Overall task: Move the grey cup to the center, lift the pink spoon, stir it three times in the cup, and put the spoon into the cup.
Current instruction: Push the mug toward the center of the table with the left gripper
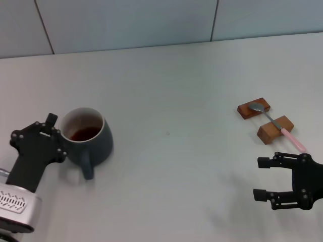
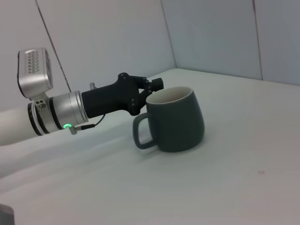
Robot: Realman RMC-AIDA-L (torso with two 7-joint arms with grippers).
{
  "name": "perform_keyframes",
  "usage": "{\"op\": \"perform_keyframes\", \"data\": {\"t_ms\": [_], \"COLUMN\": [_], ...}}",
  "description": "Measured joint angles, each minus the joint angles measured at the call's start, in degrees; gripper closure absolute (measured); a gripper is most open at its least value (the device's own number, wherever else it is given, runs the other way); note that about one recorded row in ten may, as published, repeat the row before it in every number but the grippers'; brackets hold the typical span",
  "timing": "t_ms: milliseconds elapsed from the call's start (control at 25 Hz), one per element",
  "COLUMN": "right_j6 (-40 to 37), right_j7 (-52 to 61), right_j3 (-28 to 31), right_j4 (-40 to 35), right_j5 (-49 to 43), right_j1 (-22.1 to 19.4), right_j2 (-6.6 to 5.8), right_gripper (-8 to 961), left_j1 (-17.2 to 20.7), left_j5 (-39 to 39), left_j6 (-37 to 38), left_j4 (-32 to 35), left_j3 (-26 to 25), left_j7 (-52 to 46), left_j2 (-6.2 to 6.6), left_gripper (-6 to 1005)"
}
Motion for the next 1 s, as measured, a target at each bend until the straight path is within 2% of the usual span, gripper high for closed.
{"op": "perform_keyframes", "data": {"t_ms": [40,80,120,200,280,320,400,440,600,720,1000], "right_j6": [0.0,0.0,0.0,0.0,0.0,0.0,0.0,0.0,0.0,0.1,0.1], "right_j7": [0.1,0.1,0.1,0.1,0.1,0.1,0.1,0.1,0.1,0.2,0.2], "right_j3": [0.0,0.0,0.0,0.0,0.0,0.0,0.0,0.0,0.0,0.0,0.0], "right_j4": [0.0,0.0,0.0,-0.1,-0.1,-0.2,-0.2,-0.2,-0.2,-0.3,-0.4], "right_j5": [0.0,0.0,0.0,0.0,0.0,0.0,0.0,-0.1,-0.4,-0.5,-0.5], "right_j1": [0.0,0.0,0.0,0.0,0.0,-0.1,-0.1,-0.2,-0.2,-0.3,-0.3], "right_j2": [0.00,0.00,0.00,0.00,0.00,0.00,0.00,0.00,0.00,0.00,0.00], "right_gripper": [133,133,134,135,135,136,136,137,138,139,142], "left_j1": [-0.1,-0.1,-0.1,-0.1,-0.1,-0.2,-0.2,-0.3,-0.3,-0.9,-2.2], "left_j5": [2.9,2.9,5.7,6.8,10.2,13.8,15.3,18.7,20.1,23.8,24.6], "left_j6": [-0.8,-0.8,-1.9,-2.4,-4.6,-7.3,-8.5,-10.6,-11.3,-13.0,-14.7], "left_j4": [-1.3,-1.3,-2.3,-2.6,-3.5,-4.2,-4.4,-4.8,-4.9,-6.4,-9.2], "left_j3": [-3.0,-3.0,-5.8,-6.7,-10.0,-13.5,-15.0,-17.9,-19.0,-21.5,-21.8], "left_j7": [0.1,0.1,0.2,0.2,0.2,0.2,0.2,0.3,0.3,-0.1,-0.3], "left_j2": [0.00,0.00,0.00,0.00,0.00,0.00,0.00,0.00,0.00,0.00,0.00], "left_gripper": [1001,1001,1001,1001,1001,1001,1000,1000,1000,1000,1000]}}
